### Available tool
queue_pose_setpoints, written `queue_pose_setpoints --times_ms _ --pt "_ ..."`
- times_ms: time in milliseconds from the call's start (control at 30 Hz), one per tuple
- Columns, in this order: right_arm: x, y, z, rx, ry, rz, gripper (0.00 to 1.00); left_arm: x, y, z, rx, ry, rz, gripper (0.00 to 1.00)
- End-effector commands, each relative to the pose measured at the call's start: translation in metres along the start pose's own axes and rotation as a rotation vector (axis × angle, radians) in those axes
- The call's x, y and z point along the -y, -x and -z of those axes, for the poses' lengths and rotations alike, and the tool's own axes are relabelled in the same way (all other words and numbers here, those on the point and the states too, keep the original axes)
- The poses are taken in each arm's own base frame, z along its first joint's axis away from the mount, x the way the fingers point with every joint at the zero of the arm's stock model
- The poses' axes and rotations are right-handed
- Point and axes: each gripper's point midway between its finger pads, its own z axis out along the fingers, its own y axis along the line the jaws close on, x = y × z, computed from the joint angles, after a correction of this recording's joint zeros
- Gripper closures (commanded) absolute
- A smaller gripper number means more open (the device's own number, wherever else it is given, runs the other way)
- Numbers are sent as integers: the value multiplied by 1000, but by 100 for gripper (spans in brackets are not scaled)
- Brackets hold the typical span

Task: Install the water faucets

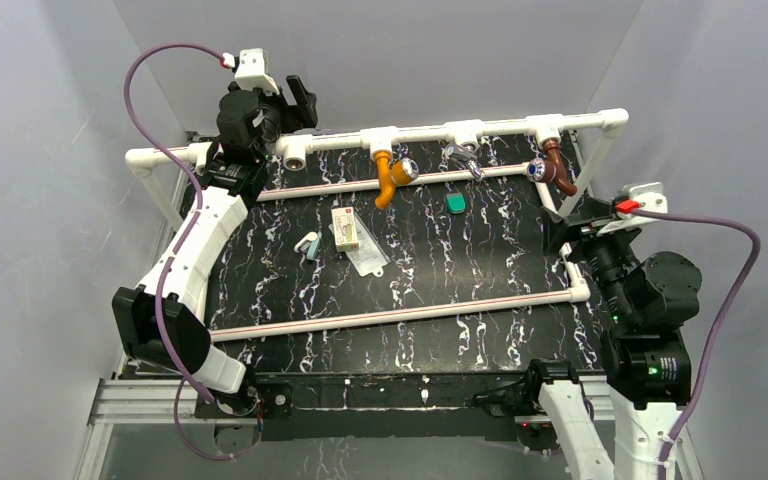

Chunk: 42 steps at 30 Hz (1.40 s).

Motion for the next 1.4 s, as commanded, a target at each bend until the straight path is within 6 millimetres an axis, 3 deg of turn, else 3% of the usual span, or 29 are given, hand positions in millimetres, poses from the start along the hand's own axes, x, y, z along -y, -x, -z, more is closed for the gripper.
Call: queue_pose_setpoints --times_ms 0,133,267,667,733,1067,1367 --pt "8 10 -8 69 39 400 19 -43 -180 9 -524 118 -48 21" --pt "12 15 -11 150 33 617 19 -43 -179 10 -518 122 -50 21" --pt "17 6 -19 164 29 798 18 -43 -178 10 -517 122 -53 21" --pt "21 11 -40 258 4 995 18 -44 -181 9 -523 123 -54 21" --pt "21 16 -41 292 -15 1009 17 -44 -180 9 -522 123 -54 21" --pt "27 9 -69 268 -6 1034 20 -43 -185 8 -532 119 -49 21" --pt "31 4 -83 261 -18 954 33 -43 -186 8 -534 120 -51 21"
